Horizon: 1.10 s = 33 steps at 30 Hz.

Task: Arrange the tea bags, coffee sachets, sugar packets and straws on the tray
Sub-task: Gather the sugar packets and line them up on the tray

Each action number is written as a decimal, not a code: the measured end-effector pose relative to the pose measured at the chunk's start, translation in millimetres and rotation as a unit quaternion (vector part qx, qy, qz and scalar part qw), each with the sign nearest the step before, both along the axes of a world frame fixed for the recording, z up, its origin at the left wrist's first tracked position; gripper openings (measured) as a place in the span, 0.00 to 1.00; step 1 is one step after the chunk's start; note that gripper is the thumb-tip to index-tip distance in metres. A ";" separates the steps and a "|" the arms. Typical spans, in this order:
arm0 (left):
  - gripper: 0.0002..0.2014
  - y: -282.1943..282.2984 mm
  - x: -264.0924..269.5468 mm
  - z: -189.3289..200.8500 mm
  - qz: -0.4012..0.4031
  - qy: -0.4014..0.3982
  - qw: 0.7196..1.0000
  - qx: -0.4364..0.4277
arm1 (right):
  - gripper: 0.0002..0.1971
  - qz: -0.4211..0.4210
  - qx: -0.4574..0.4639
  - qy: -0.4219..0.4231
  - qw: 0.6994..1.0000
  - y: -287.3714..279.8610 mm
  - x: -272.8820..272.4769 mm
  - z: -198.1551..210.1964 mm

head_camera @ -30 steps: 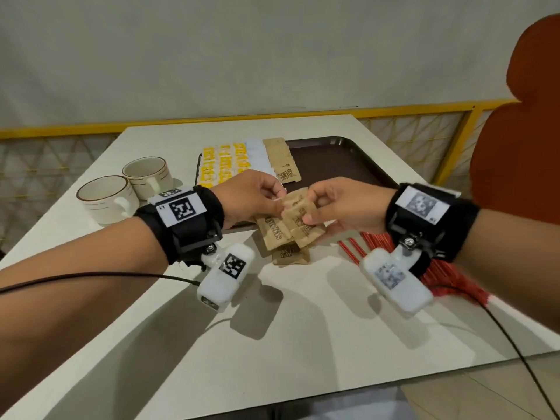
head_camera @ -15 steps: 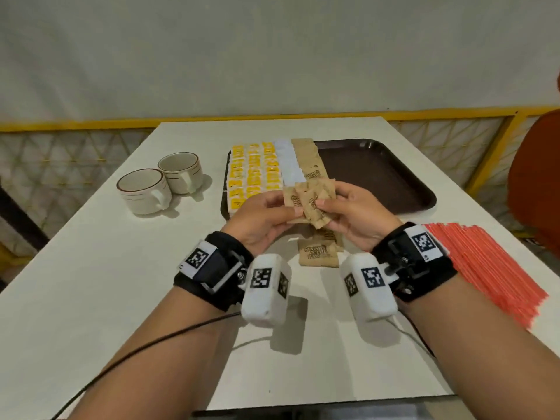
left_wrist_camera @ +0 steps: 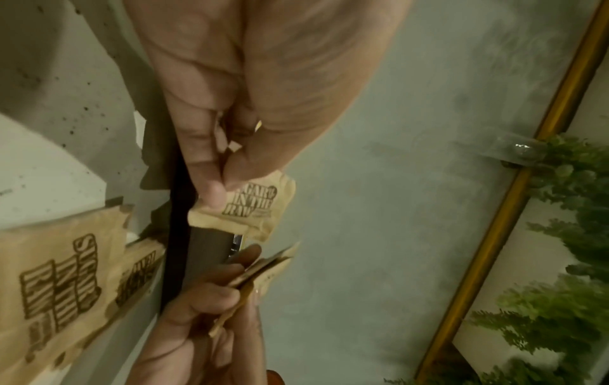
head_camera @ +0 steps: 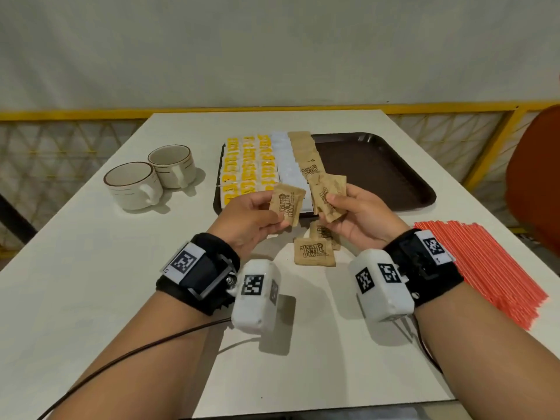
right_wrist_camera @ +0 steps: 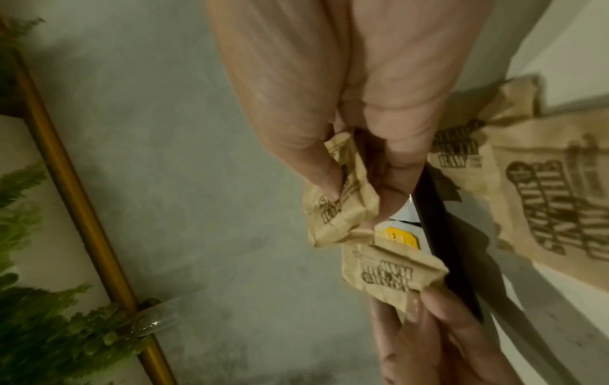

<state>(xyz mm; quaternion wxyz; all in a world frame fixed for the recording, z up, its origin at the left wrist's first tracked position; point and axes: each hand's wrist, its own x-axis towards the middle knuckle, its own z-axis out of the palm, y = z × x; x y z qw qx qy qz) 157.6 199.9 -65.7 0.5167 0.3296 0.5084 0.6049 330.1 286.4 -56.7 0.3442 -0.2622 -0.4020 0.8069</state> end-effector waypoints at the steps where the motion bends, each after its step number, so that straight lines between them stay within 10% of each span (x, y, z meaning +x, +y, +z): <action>1: 0.18 -0.1 -0.7 0.1 0.000 -0.002 1.000 0.000 | 0.15 0.007 0.006 0.005 1.000 -0.1 0.8 0.5; 13: 0.11 1.6 25.7 4.1 0.075 -0.077 0.989 0.102 | 0.20 0.058 0.002 0.043 0.997 -17.2 -14.2 -6.5; 22: 0.15 5.9 15.9 3.9 0.031 -0.324 0.942 0.082 | 0.15 0.001 -0.020 0.052 0.998 -11.6 -13.8 -13.3; 33: 0.17 5.1 22.3 -9.8 0.018 -0.073 0.997 0.026 | 0.10 -0.020 0.043 -0.005 0.999 -11.6 -11.3 -17.2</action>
